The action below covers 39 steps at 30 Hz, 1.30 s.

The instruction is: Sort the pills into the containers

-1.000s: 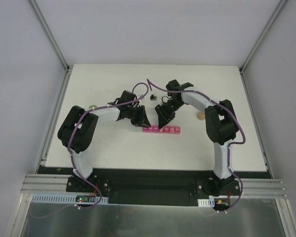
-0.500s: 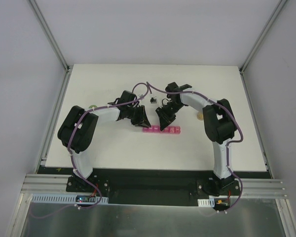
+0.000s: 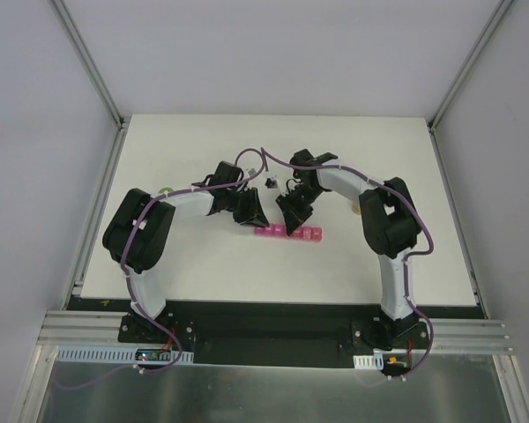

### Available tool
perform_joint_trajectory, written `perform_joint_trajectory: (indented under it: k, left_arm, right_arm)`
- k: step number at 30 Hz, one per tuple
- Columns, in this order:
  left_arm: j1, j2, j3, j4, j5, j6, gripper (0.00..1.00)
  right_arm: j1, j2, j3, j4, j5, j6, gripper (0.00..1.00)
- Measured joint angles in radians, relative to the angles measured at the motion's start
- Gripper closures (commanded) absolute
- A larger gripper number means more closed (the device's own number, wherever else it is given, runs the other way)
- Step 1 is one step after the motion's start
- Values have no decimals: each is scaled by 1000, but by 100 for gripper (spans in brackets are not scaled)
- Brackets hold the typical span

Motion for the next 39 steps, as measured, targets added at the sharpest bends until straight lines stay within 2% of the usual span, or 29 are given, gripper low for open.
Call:
perform_joint_trajectory:
  k: [6,16,20,25,30,33,34,36,37,38,39]
  left_arm:
    - [0,0,0,-1,1,-5,80]
    - [11,4,-18,-31,-19,0,80]
    - [12,8,-28,-49,-29,3,80]
    - [12,8,-27,-49,-29,3,80]
    - [12,1,-29,-50,-30,3,78]
    - [13,-45,-53,-54,-36,7,69]
    - [13,-79,-66,-60,-40,11,60]
    - [13,-169,-90,-71,-63,30,48]
    - [13,-215,-99,-75,-69,37,38]
    - [13,-282,-112,-77,-89,56,21]
    - [15,-356,-124,-80,-108,73,11]
  right_arm:
    - [31,-21,-20,22,70,43,96]
    - [61,-32,-68,113,248,88,95]
    - [44,-32,-66,116,203,78,94]
    - [-3,-43,-26,80,61,51,93]
    - [-44,-99,-18,58,-6,38,85]
    - [-67,-135,-18,49,-19,26,78]
    - [-78,-151,-18,47,-21,19,77]
    - [-102,-195,-27,48,-19,3,66]
    - [-111,-221,-34,48,-19,-1,61]
    - [-123,-259,-51,57,-14,-10,51]
    - [-134,-301,-69,64,-5,-16,44]
